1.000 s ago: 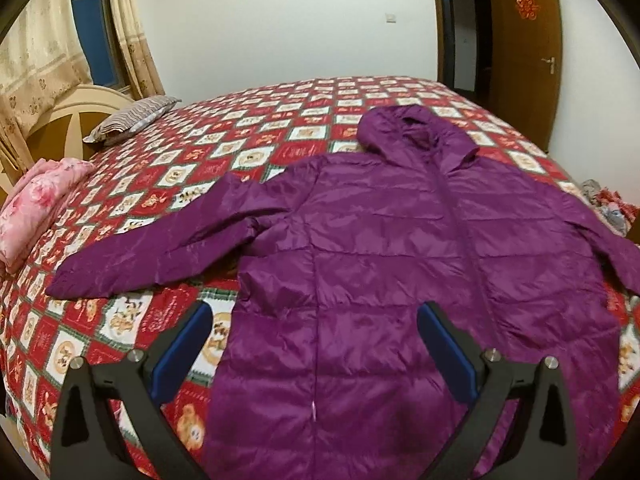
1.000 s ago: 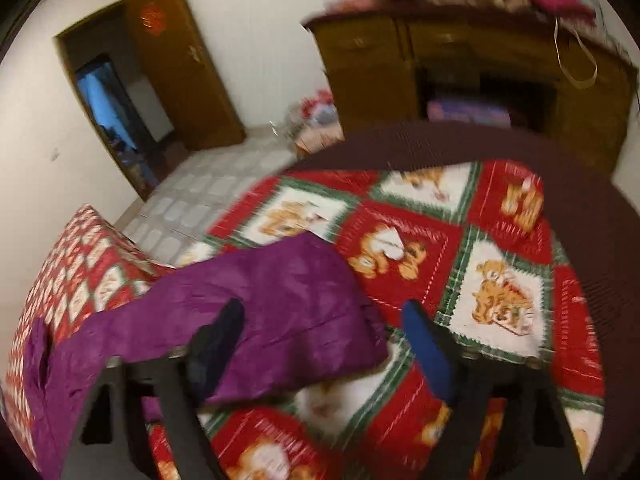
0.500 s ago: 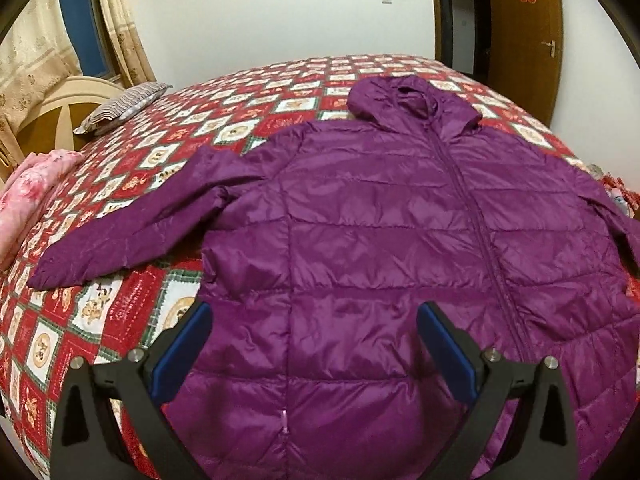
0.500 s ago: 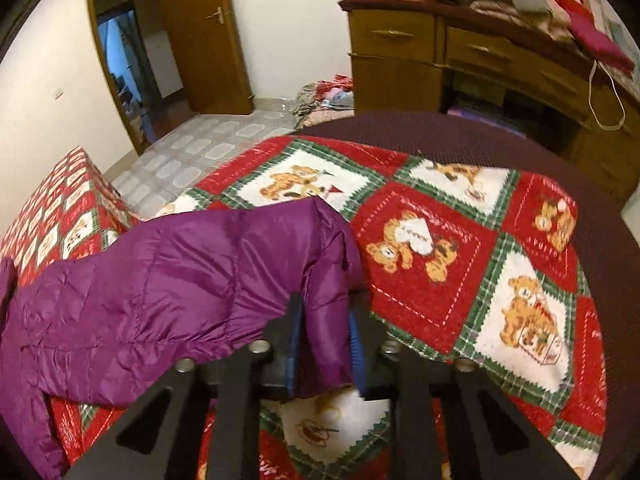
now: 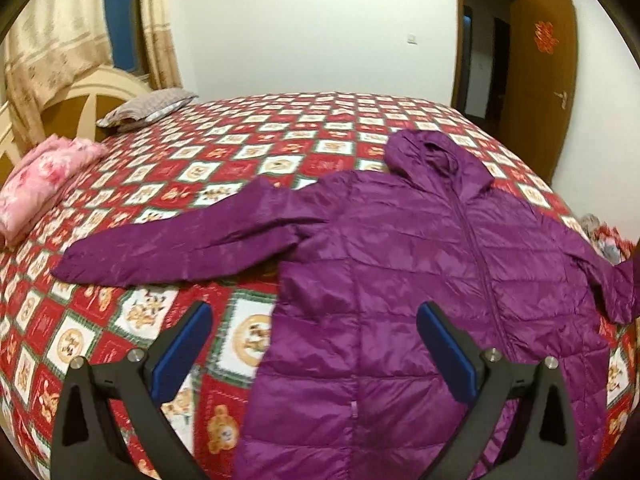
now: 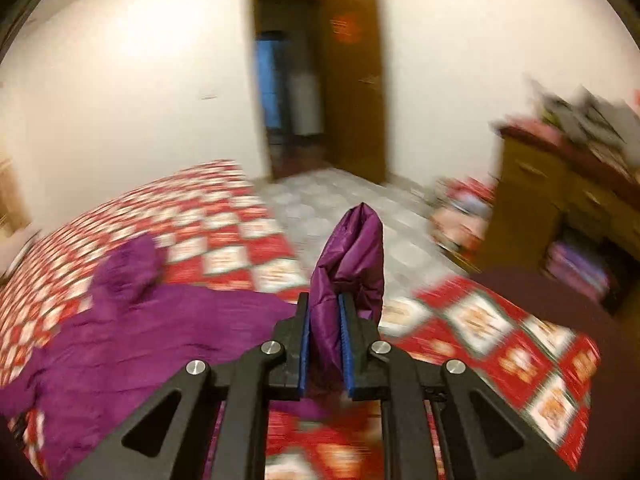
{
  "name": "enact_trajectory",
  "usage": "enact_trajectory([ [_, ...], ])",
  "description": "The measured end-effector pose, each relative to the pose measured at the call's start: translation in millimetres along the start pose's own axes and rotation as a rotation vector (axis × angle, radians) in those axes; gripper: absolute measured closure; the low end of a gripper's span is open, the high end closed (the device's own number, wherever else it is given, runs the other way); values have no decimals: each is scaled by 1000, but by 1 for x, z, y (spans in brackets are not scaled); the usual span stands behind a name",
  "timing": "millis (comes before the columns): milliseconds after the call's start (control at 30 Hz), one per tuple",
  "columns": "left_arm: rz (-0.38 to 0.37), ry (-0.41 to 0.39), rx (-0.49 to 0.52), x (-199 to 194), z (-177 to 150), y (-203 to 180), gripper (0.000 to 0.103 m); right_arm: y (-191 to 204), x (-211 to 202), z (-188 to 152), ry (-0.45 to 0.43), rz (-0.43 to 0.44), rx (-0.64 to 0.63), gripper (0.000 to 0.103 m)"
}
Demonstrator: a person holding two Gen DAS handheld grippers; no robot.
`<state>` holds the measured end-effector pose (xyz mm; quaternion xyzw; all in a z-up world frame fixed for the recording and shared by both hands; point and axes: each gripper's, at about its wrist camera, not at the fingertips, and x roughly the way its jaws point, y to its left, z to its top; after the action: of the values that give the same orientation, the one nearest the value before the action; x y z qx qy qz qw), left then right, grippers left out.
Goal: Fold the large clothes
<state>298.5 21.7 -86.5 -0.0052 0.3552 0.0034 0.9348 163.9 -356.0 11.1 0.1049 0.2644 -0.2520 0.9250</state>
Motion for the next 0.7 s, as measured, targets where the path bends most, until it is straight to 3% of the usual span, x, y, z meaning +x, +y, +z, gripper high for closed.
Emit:
enact_trajectory([
  [167,-6,-18,-56,-9,0,29,0,116,-10,0,12,208,-123,91],
  [267,9,-31,-66,-11,0,45,0,173,-6,-13,33,285,-161,91],
  [700,64,-22,-84,10,-4,85,0,320,56,-109,242,517,-212,91],
])
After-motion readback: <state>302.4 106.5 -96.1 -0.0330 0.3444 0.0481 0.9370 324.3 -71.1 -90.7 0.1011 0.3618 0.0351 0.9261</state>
